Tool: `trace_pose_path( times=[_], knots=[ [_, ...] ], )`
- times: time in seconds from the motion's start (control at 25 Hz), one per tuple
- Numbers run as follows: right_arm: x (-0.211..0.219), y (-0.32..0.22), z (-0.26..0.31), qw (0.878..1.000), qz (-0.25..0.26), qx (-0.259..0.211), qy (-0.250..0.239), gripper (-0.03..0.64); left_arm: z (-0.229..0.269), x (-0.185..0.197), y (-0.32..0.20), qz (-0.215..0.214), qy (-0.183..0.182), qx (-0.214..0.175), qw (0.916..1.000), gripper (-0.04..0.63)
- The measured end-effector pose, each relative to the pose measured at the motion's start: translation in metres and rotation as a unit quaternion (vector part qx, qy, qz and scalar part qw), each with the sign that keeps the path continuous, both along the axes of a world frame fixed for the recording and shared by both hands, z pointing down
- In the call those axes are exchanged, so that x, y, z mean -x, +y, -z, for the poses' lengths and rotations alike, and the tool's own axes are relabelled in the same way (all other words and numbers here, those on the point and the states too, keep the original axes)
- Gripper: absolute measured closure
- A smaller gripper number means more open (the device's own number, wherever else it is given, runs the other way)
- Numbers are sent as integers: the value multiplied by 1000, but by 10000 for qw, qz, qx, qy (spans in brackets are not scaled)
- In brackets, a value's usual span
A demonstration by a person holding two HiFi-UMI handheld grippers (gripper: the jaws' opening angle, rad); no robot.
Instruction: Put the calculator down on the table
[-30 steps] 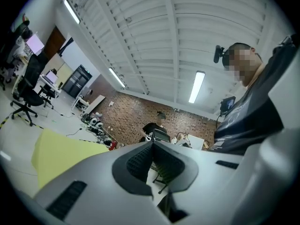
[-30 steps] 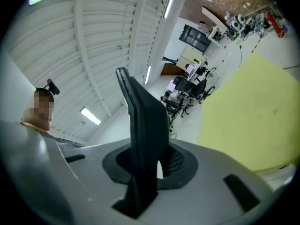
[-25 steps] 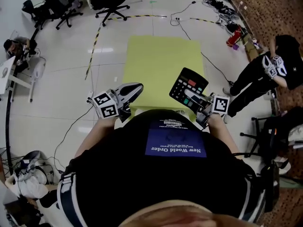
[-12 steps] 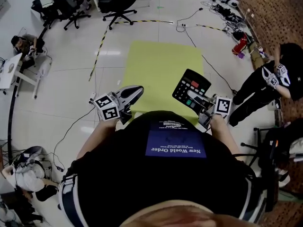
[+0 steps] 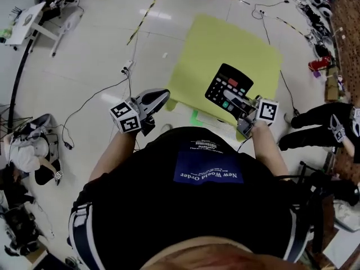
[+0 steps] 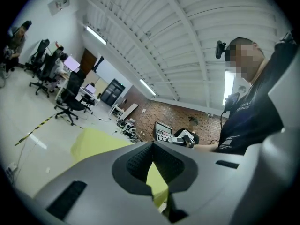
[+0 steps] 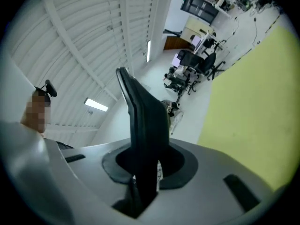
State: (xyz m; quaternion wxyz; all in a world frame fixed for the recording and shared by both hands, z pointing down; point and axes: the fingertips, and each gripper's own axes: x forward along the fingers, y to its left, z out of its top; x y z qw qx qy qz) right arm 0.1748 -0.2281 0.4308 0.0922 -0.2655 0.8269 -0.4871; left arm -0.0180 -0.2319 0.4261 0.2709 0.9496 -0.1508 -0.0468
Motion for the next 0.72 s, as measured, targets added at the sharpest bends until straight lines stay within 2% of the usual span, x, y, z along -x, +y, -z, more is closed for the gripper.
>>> trace_pose_path(
  times=[0.28, 0.4, 0.48, 0.72],
  knots=[
    [72, -54, -105, 9934, 704, 782, 453, 554, -76, 53, -2, 386, -136, 826, 9957, 589],
    [112, -84, -152, 9892, 929, 974, 583, 554, -107, 73, -21, 449, -97, 994, 9940, 589],
    [123, -90, -176, 9864, 1053, 1091, 631, 555, -117, 64, -23, 393, -8, 1004, 9942, 589],
    [110, -81, -213, 9802, 1160, 1418, 756, 555, -130, 17, -2, 181, 64, 1041, 9944, 589]
  ],
)
